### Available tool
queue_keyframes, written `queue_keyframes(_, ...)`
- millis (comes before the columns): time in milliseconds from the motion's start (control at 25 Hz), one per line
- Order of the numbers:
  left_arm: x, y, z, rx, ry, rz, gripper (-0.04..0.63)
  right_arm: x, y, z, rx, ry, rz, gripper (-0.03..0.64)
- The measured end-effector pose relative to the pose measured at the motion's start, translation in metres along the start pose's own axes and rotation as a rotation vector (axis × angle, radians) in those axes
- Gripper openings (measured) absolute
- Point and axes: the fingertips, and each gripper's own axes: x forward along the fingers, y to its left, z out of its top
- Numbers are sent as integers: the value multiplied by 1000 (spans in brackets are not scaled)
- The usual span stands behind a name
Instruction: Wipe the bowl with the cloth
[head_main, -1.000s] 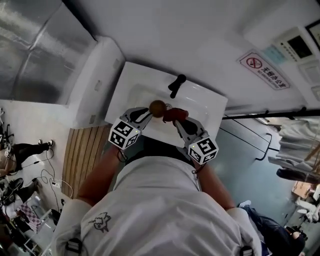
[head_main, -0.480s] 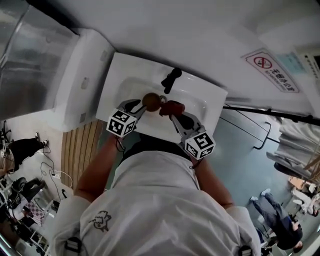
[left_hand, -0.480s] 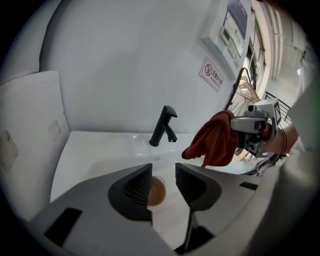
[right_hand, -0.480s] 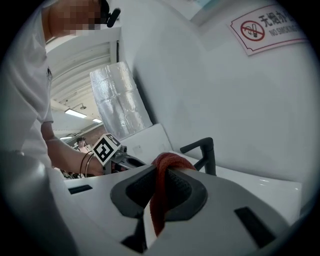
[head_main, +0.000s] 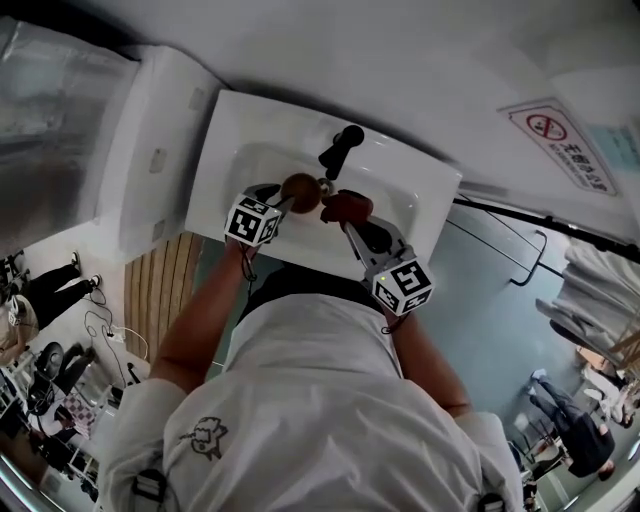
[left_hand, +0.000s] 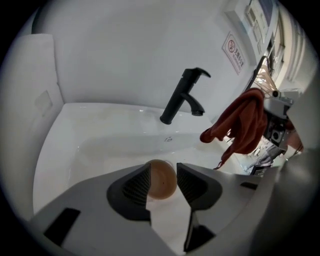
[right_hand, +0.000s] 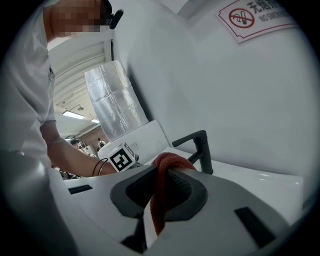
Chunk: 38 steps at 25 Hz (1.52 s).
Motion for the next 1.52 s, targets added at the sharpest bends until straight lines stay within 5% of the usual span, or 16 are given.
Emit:
queue_keyframes(1000,96,58,-58,-124,238,107,167,6,-30,-2,32,19,2,48)
queue_keyframes(1280,104,56,-58,-132,239,111,140,3,-30,-2,22,27,8,48)
queue_keyframes(1520,108,62,-53,-202,189,163,37,1,-30,-8,29,33,4,48)
